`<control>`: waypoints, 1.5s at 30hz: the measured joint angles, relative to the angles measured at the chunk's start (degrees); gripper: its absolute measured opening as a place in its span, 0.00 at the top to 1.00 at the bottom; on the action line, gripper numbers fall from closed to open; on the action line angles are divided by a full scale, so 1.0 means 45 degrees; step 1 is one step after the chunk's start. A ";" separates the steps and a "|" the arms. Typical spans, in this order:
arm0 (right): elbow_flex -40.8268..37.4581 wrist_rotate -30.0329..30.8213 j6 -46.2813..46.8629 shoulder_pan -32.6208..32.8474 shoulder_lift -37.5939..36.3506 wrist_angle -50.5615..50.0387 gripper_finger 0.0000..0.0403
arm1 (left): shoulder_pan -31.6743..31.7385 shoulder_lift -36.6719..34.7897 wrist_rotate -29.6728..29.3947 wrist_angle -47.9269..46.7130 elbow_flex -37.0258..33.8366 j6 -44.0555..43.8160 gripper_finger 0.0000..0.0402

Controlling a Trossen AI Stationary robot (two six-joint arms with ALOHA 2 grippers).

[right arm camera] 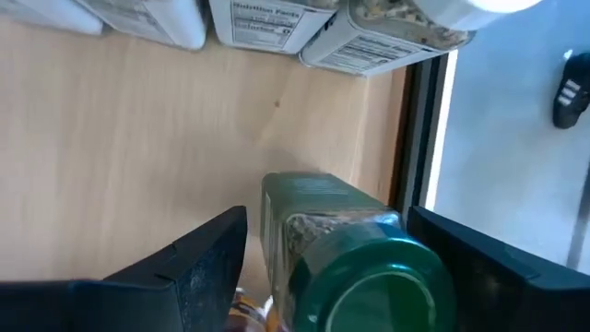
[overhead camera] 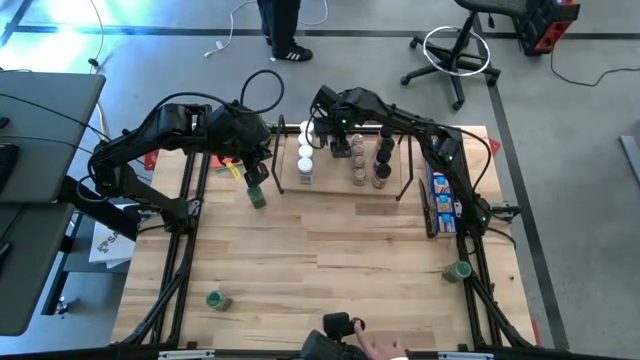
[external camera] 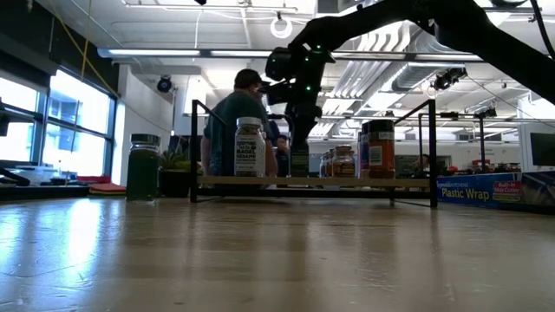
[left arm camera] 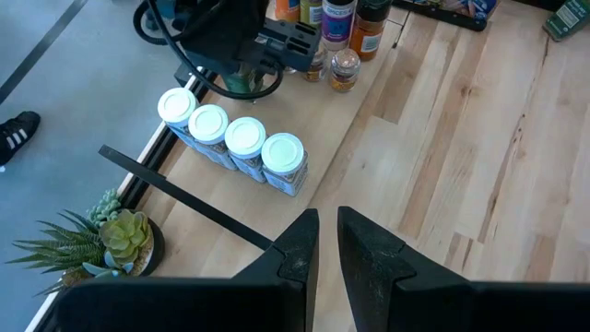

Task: Shelf spices
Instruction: Put the green seasoning bottle on the shelf, aligned with the other green bottle

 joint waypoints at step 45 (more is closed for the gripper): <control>0.0010 -0.0026 0.7760 0.0247 -0.5749 0.2292 0.27 | 0.4151 -0.2414 0.2237 0.6256 -1.2871 -0.4068 0.82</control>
